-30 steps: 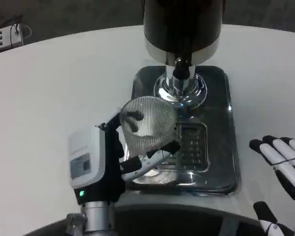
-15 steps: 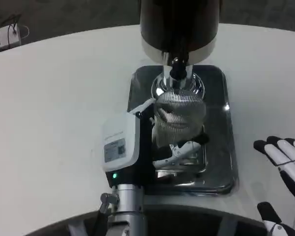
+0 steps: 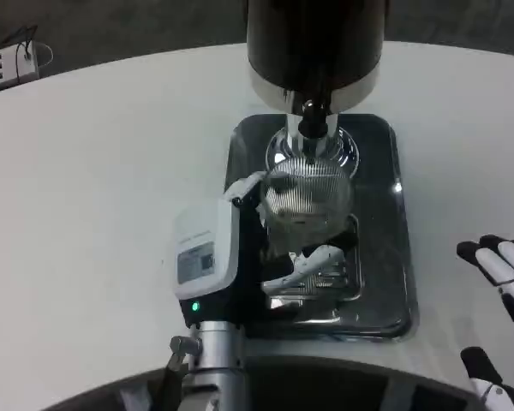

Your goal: Grasp the cup under the faucet to collect the drink, then remove the cup.

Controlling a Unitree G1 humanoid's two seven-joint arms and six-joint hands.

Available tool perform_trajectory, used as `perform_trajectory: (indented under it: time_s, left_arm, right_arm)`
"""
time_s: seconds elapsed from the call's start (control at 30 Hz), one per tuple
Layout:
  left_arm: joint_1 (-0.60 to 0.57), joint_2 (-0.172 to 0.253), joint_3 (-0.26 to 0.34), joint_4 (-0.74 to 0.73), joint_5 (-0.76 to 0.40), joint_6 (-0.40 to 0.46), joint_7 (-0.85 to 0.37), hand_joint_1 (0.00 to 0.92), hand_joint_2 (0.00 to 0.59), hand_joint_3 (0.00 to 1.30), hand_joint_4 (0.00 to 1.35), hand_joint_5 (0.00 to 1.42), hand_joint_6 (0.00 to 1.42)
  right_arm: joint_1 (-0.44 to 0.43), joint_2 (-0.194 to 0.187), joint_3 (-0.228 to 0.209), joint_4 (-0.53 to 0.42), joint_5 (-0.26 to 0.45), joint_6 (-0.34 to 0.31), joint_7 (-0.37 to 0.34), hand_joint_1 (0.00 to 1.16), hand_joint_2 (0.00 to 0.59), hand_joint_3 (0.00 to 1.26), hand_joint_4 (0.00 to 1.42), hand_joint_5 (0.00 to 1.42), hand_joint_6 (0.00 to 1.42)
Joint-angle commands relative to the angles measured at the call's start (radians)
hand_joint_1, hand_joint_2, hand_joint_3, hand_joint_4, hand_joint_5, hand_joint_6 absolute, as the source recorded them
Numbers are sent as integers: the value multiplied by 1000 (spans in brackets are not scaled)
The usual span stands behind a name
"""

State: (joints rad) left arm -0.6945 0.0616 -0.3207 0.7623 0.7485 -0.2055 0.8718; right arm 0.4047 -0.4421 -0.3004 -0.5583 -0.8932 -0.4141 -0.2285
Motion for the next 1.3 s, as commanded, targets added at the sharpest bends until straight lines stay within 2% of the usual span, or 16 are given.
perform_trajectory:
  time_s: [0.03, 0.27, 0.5, 0.6, 0.7, 0.77, 0.93, 1.13, 1.3]
  left_arm:
    - [15, 21, -12, -16, -25, -12, -74, 84, 22, 171, 102, 527, 626]
    - [56, 38, -12, -96, -34, -12, -73, 1, 0, 147, 79, 534, 595]
    - [219, 63, 34, -361, -45, -1, -84, 0, 0, 137, 52, 501, 505]
    - [283, 67, 74, -484, -57, 8, -102, 0, 0, 137, 41, 460, 407]
    - [346, 67, 113, -630, -60, 22, -129, 0, 49, 161, 57, 438, 331]
    - [380, 61, 131, -717, -55, 40, -149, 0, 64, 158, 45, 371, 223]
    - [446, 40, 153, -960, -45, 113, -274, 0, 87, 50, 0, 195, 21]
    - [456, 1, 153, -1134, -24, 187, -391, 0, 109, 0, 0, 96, 0]
    - [420, -21, 134, -1198, 17, 242, -478, 0, 125, 0, 0, 43, 0]
  right_arm:
    - [7, 2, -2, -2, 12, -11, -6, 175, 503, 124, 106, 143, 227]
    - [13, 16, -3, -15, 12, -10, -6, 183, 500, 124, 106, 146, 229]
    - [32, 37, 3, -35, 8, -15, -8, 189, 499, 124, 106, 147, 233]
    - [40, 47, 8, -43, 4, -20, -7, 190, 499, 124, 106, 147, 234]
    - [46, 55, 14, -50, 3, -21, -7, 192, 499, 124, 106, 147, 235]
    - [48, 61, 18, -51, 1, -22, -7, 193, 499, 124, 106, 147, 235]
    - [50, 70, 28, -51, 2, -25, -6, 195, 499, 124, 106, 148, 235]
    - [41, 72, 42, -46, 7, -27, -3, 190, 503, 126, 106, 149, 236]
    - [40, 71, 50, -41, 12, -35, -5, 183, 505, 127, 106, 158, 242]
